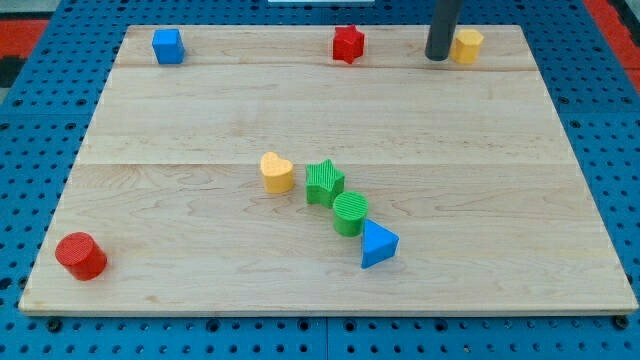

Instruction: Slightly move the yellow heart towards left direction

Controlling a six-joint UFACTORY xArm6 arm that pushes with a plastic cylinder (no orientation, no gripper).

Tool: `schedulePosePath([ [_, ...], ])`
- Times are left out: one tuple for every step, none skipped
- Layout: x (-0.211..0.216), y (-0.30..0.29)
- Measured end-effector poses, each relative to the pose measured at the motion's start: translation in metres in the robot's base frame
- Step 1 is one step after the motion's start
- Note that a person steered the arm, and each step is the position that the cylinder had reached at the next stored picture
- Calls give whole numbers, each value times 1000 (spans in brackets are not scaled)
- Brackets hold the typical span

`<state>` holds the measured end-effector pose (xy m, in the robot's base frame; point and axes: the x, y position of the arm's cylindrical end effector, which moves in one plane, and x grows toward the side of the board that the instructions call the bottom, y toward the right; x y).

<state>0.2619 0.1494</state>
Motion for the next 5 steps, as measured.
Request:
schedulePosePath([
  [21,-15],
  [62,-42],
  [83,-45],
  [101,-59],
  [102,-127],
])
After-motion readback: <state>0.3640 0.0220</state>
